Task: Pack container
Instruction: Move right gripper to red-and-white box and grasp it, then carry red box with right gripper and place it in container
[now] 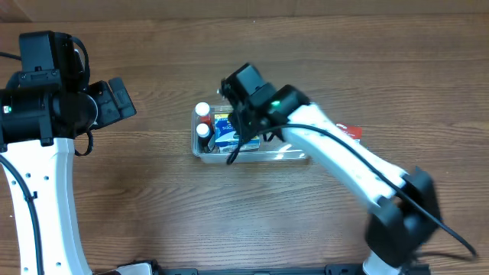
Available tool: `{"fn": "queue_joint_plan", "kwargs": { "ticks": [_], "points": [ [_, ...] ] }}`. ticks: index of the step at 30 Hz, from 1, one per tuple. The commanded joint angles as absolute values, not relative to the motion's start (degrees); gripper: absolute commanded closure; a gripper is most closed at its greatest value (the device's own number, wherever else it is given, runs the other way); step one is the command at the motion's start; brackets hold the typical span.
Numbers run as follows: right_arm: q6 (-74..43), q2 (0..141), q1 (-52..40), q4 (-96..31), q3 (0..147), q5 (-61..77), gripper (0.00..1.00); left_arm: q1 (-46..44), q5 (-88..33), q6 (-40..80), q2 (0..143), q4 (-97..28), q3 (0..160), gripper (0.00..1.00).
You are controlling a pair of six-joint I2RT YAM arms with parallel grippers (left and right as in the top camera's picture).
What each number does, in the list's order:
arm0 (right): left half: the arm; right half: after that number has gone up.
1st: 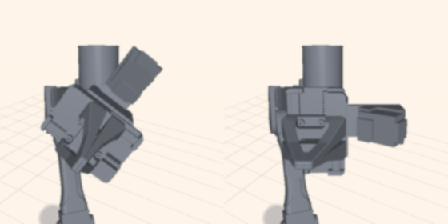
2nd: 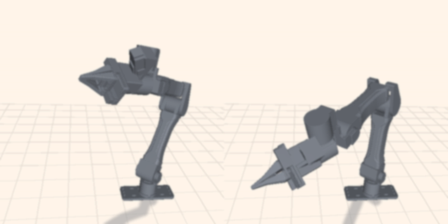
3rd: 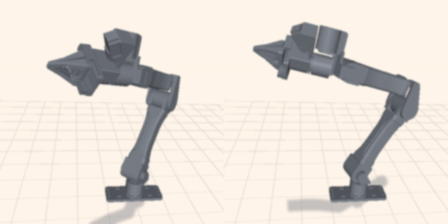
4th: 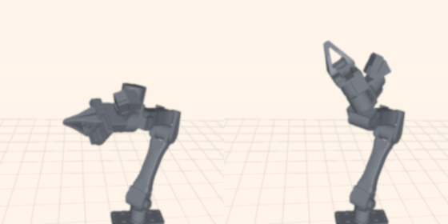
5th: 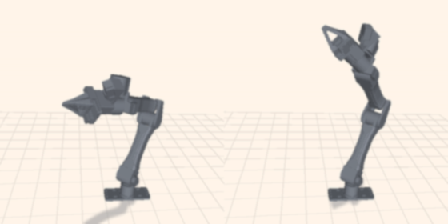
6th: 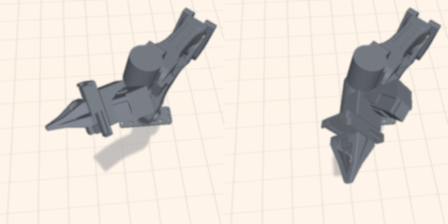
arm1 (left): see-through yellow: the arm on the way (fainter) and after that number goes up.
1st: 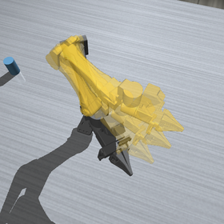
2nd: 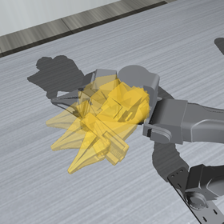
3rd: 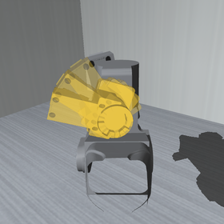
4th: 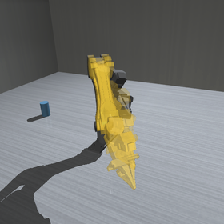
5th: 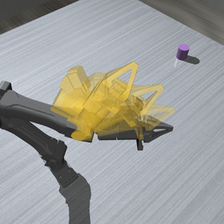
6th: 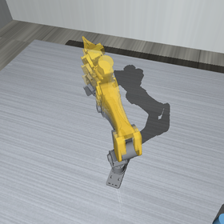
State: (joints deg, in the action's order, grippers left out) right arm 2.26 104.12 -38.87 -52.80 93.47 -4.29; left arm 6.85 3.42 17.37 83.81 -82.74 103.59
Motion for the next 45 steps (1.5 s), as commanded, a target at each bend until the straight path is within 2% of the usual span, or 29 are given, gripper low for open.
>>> {"fn": "queue_joint_plan", "kwargs": {
  "ticks": [1,2,7,12,20,31,36,37,40,41,42,45],
  "points": [
    [-4.5,91.9,-33.3,-54.6,97.9,-9.0,0.15,7.1,3.1,16.2,84.0,-82.7,103.3,0.00],
    [-7.7,89.5,-30.3,-55.7,97.9,-9.0,0.01,7.1,3.1,16.2,84.0,-82.7,103.3,0.00],
    [-14.9,85.5,-11.5,-66.1,97.6,-4.9,0.00,7.1,3.1,16.3,84.0,-82.7,103.3,0.00],
    [-14.6,90.1,-1.4,-69.1,90.3,1.5,0.00,7.1,3.1,16.3,84.0,-82.7,103.3,0.00],
    [-14.6,102.4,-1.1,-63.4,77.1,1.7,0.00,7.1,2.9,16.3,84.0,-82.7,103.3,0.00],
    [-14.6,114.0,-1.1,-59.1,76.8,1.6,0.00,7.1,3.0,16.3,84.0,-82.7,103.3,0.00],
    [-14.7,115.1,-1.1,-59.0,76.8,1.6,0.00,7.1,3.0,16.3,84.0,-82.7,103.3,0.00],
    [-14.7,115.1,-1.1,-59.0,76.8,1.6,0.01,7.1,3.0,16.3,84.0,-82.7,103.3,0.00],
    [-14.7,115.1,-1.1,-58.8,76.8,1.6,0.13,7.1,3.0,16.3,84.0,-82.7,103.3,0.00],
    [-14.6,115.1,-1.1,-58.7,76.8,1.6,0.23,7.1,3.0,16.3,84.0,-82.7,103.3,0.00],
    [-14.6,115.1,-1.1,-58.7,76.8,1.6,0.28,7.1,3.0,16.3,84.0,-82.7,103.3,0.00],
    [-14.6,115.1,-1.1,-58.6,76.8,1.6,0.32,7.1,3.0,16.3,84.0,-82.7,103.3,0.00]
  ]
}}
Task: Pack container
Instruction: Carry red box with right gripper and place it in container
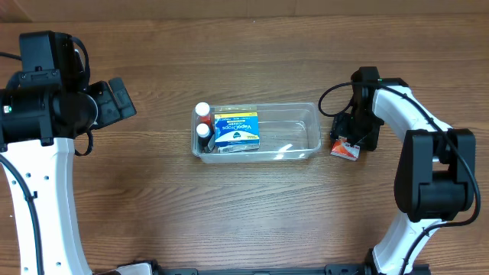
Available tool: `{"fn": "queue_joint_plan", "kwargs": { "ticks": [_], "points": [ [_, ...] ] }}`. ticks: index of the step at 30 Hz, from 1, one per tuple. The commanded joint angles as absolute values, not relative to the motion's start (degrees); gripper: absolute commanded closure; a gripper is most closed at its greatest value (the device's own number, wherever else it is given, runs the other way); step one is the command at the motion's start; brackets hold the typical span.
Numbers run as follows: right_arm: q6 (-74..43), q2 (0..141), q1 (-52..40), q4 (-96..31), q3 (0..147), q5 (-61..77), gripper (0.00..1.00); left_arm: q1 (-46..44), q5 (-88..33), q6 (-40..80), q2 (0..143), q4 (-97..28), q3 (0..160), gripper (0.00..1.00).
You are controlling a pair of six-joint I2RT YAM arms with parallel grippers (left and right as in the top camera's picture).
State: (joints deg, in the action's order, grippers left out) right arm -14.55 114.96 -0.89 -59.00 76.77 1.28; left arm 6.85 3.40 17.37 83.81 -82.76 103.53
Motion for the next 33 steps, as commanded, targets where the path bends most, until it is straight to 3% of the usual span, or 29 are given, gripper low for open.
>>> {"fn": "queue_joint_plan", "kwargs": {
  "ticks": [1,10,18,24,28,33],
  "points": [
    [-14.6,115.1,-1.1,-58.6,76.8,1.6,0.32,7.1,2.9,16.3,84.0,-82.7,103.3,0.00],
    [-14.7,114.6,-1.1,-59.9,78.1,1.6,0.33,7.1,3.0,16.3,84.0,-82.7,103.3,0.00],
    [-14.6,103.2,-2.2,-71.4,93.1,1.0,0.33,7.1,3.0,16.3,84.0,-82.7,103.3,0.00],
    [-14.6,94.1,-12.4,-73.3,96.0,1.0,0.31,7.1,2.9,16.3,84.0,-82.7,103.3,0.00],
    [-17.1,94.4,-22.4,-68.8,94.9,1.0,0.31,7.1,2.9,16.3,84.0,-82.7,103.3,0.00],
    [-22.6,97.3,-26.3,-63.9,91.1,1.0,0.31,7.1,3.0,16.2,84.0,-82.7,103.3,0.00]
  ]
}}
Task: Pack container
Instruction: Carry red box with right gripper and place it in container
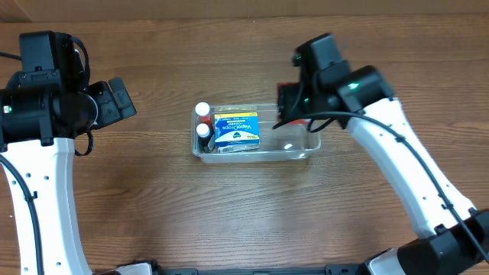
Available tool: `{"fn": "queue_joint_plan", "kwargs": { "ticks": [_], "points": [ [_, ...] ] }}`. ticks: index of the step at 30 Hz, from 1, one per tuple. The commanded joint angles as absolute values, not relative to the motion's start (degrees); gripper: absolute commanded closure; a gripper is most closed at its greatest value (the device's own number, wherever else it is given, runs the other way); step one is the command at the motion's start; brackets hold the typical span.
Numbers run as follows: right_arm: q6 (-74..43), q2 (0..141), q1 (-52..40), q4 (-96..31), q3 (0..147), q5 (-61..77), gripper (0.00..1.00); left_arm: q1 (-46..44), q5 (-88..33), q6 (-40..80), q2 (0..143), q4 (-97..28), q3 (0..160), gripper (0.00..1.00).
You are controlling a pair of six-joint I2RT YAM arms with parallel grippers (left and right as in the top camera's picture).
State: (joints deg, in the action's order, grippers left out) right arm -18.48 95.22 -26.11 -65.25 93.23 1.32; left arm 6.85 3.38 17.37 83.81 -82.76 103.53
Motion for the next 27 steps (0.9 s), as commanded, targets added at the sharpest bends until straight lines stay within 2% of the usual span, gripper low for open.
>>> {"fn": "queue_joint_plan", "kwargs": {
  "ticks": [1,9,20,27],
  "points": [
    [-22.6,98.0,-26.3,-63.4,90.5,1.1,0.31,7.1,3.0,16.3,84.0,-82.7,103.3,0.00],
    [-22.5,106.0,-26.4,-59.7,86.2,1.0,0.30,7.1,3.0,16.3,84.0,-82.7,103.3,0.00],
    [-22.0,106.5,-26.4,-53.1,79.8,1.0,0.28,7.1,3.1,16.3,84.0,-82.7,103.3,0.00],
    [-16.7,106.5,-26.4,-50.8,79.8,1.2,0.24,7.1,3.1,16.3,84.0,-82.7,103.3,0.00]
  ]
}}
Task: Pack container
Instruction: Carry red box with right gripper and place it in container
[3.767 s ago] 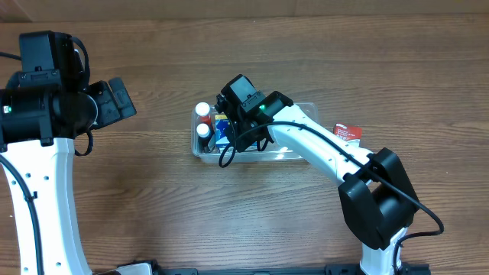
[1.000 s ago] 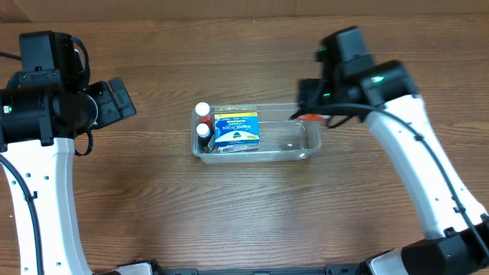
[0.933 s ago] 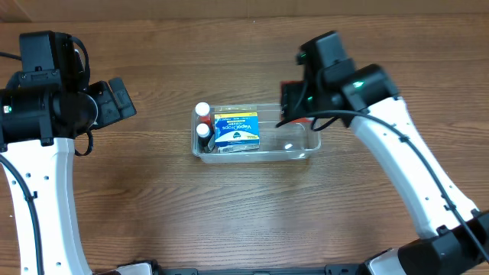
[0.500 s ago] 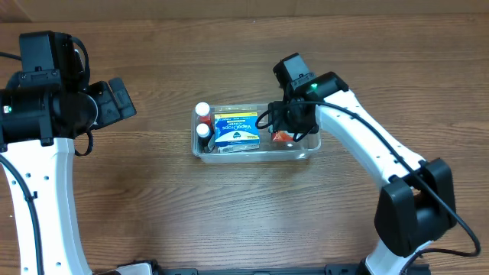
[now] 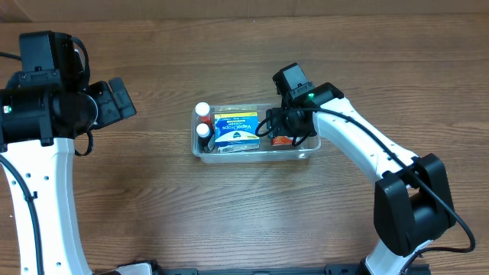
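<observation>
A clear plastic container (image 5: 252, 156) lies at the table's middle. Its left end holds two small white-capped bottles (image 5: 202, 119), with a blue box (image 5: 236, 128) next to them. My right gripper (image 5: 280, 132) is down inside the container's right half, just right of the blue box. It appears shut on a red packet (image 5: 281, 141), which shows under the fingers near the container floor. My left gripper (image 5: 122, 98) hangs at the far left, well away from the container. Its jaws are not readable from above.
The wooden table (image 5: 153, 198) surrounds the container. My right arm (image 5: 359, 149) reaches in from the lower right across the container's right end. My left arm's white link (image 5: 53, 198) runs down the left edge.
My right gripper was above the container's far right rim with the red packet. It is now lower and further left, inside the container beside the blue box. The left arm has not moved.
My right gripper was first over the blue box in the container, with the red packet lying on the table to the right. Then it was at that packet outside the container. Then it held the packet above the container's right rim, and now down inside.
</observation>
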Available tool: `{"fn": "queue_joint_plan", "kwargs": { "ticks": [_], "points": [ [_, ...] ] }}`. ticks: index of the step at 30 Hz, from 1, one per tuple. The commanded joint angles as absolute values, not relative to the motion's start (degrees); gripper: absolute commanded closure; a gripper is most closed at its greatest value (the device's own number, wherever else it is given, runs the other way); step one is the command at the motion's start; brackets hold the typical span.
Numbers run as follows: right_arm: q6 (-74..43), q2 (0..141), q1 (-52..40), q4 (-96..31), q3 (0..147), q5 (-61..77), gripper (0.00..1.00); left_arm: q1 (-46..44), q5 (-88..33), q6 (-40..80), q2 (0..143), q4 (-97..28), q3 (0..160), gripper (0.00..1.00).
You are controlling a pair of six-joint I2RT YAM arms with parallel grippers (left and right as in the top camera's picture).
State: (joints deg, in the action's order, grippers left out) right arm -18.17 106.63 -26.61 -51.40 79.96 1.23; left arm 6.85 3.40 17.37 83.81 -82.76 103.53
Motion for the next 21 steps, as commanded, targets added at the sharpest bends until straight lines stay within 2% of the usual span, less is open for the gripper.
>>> {"fn": "queue_joint_plan", "kwargs": {
  "ticks": [1,4,16,21],
  "points": [
    [-16.7,106.5,-26.5,-50.8,79.8,1.2,0.24,7.1,3.1,16.3,84.0,-82.7,103.3,0.00],
    [-16.7,106.5,-26.9,-50.8,79.8,1.3,0.21,7.1,3.1,16.3,84.0,-82.7,103.3,0.00],
    [-16.6,106.5,-28.6,-49.4,80.2,0.8,0.21,7.1,3.1,16.3,84.0,-82.7,103.3,0.00],
    [-16.6,102.9,-28.3,-56.0,88.7,-6.9,0.16,7.1,3.1,16.3,84.0,-82.8,103.3,0.00]
  ]
}}
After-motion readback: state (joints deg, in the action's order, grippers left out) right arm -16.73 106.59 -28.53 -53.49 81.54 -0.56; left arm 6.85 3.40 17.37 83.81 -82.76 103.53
